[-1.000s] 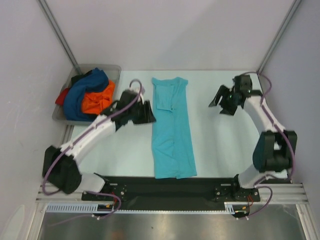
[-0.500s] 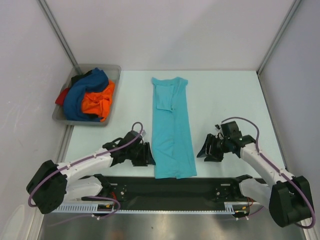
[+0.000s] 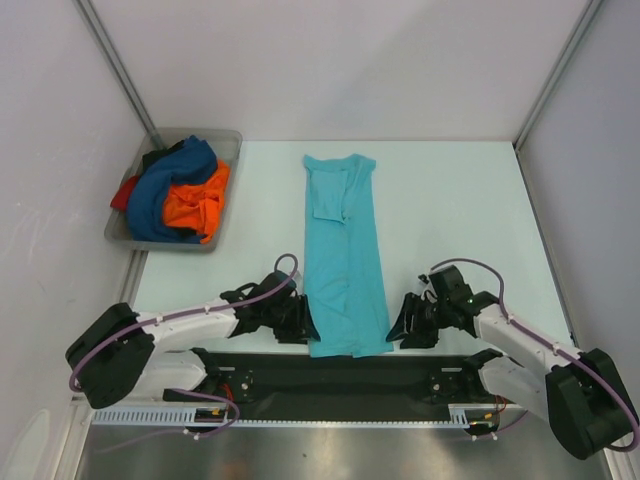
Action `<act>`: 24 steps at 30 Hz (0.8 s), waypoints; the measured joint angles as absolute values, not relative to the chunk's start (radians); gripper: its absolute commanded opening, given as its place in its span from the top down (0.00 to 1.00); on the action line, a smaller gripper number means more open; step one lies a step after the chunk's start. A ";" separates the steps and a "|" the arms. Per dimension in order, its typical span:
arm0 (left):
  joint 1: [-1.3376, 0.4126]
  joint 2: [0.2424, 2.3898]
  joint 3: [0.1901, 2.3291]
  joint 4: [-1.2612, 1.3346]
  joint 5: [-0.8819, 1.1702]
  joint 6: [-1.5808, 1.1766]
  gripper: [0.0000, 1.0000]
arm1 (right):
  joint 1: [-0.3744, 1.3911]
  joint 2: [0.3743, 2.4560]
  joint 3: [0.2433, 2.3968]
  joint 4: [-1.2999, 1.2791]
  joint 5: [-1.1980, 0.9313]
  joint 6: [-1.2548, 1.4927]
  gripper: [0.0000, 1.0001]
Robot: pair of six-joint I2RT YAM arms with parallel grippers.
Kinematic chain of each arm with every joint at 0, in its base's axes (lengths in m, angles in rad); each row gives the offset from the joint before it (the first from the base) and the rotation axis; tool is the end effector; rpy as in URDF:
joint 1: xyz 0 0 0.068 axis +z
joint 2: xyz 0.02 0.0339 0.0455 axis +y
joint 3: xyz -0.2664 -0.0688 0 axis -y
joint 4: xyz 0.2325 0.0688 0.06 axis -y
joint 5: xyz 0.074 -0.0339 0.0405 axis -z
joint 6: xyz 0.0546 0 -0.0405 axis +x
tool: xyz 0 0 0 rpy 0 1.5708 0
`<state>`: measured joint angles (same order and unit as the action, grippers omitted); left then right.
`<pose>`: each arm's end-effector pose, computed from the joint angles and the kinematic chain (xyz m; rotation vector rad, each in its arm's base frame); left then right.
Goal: Fold and stack the t-shirts
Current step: Fold the tshirt
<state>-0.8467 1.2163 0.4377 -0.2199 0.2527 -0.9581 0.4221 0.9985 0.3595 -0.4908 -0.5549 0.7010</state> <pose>0.1248 -0.1618 0.1361 -0.0523 2.8503 -0.8821 0.1246 0.0875 0.1381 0.2185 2.8807 1.0391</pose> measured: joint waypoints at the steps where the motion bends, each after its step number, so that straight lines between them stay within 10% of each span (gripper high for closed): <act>1: -0.849 1.224 0.438 -0.213 0.257 -0.964 0.53 | 0.428 1.005 0.356 -0.483 -0.555 0.705 0.49; 16: -0.882 1.244 0.437 -0.198 0.274 -1.016 0.61 | 0.458 1.055 0.319 -0.396 -0.567 0.729 0.56; 22: -0.885 1.244 0.415 -0.198 0.264 -1.047 1.00 | 0.465 1.089 0.312 -0.368 -0.564 0.721 1.00; 24: -0.885 1.241 0.408 -0.196 0.266 -1.052 1.00 | 0.467 1.092 0.308 -0.372 -0.558 0.717 1.00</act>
<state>-0.8852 1.2411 0.4076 -0.1959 0.2665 -1.0523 0.4671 1.0920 0.3077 -0.3721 -0.5579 0.7174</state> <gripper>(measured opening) 0.033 0.042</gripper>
